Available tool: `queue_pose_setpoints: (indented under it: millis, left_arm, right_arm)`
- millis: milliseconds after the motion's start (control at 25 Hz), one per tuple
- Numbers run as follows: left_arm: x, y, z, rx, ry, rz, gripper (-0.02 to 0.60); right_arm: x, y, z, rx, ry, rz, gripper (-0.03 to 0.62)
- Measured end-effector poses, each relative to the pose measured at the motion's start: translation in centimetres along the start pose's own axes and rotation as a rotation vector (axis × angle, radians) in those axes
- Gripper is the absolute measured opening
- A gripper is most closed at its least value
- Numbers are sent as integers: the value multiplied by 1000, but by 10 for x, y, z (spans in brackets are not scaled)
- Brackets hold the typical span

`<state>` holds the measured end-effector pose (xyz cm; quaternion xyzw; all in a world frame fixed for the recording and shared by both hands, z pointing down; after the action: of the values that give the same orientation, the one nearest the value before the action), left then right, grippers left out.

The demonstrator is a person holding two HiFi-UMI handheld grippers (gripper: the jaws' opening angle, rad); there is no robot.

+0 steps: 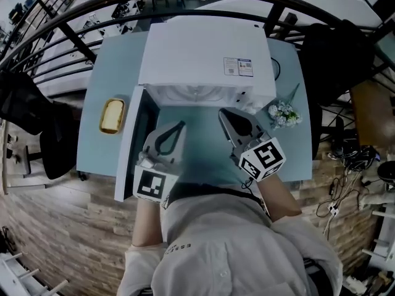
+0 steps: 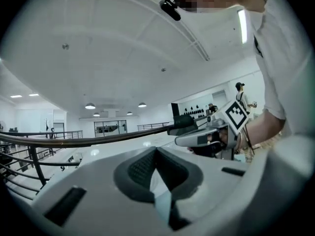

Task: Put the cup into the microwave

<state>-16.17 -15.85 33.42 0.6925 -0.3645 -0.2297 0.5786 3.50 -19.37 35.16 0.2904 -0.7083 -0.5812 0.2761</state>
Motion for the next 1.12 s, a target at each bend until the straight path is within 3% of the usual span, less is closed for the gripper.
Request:
queue_pose_setpoints:
  millis: [280,440,1120]
  left_arm:
    - [-2,-12,0,-26,-16,-9,2]
    - [-2,-15,3,4,-12,-25,2]
    - [4,-7,8,23,-25,-3,2]
  right_arm:
    - [-24,-16,9,-62,8,-57,15]
    - [-28,-19,12,-83,0,-72,15]
    - [-24,-14,3,-66,35,-79,15]
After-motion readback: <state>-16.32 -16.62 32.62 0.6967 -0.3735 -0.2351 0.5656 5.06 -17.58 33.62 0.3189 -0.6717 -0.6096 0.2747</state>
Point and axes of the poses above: the fingertips, and each gripper's own axes: x forward along the fingers, z to its left, y out of its underside, the point moved 8 cm from there along -x, backward along the fingers, and after that the axes turned 5 degrees about x, right-handed, at the moved point
